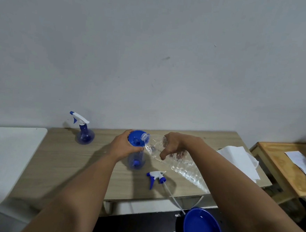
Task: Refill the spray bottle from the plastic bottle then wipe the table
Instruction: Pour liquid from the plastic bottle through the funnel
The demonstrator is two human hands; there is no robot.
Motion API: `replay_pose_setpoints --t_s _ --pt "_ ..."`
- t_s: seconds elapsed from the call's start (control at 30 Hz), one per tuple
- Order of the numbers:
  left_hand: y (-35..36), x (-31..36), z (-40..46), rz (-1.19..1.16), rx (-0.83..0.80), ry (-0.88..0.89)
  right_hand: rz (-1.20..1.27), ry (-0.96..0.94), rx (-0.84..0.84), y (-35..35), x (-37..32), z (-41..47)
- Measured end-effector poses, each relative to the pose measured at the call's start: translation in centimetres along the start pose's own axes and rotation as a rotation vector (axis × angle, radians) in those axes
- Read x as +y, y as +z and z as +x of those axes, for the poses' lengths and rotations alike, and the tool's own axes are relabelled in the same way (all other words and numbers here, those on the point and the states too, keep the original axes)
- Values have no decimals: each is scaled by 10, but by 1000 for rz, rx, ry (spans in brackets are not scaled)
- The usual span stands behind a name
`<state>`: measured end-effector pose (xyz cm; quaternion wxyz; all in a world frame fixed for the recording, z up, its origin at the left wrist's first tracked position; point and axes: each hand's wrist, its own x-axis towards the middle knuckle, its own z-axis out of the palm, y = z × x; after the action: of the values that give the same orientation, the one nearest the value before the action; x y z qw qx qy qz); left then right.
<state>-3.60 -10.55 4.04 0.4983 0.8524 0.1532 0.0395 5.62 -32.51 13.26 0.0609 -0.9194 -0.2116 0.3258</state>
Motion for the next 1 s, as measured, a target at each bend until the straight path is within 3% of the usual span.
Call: replay_pose_setpoints --t_s 1.0 --pt "-1 5 -2 51 3 13 -57 26 -52 -8 -4 1"
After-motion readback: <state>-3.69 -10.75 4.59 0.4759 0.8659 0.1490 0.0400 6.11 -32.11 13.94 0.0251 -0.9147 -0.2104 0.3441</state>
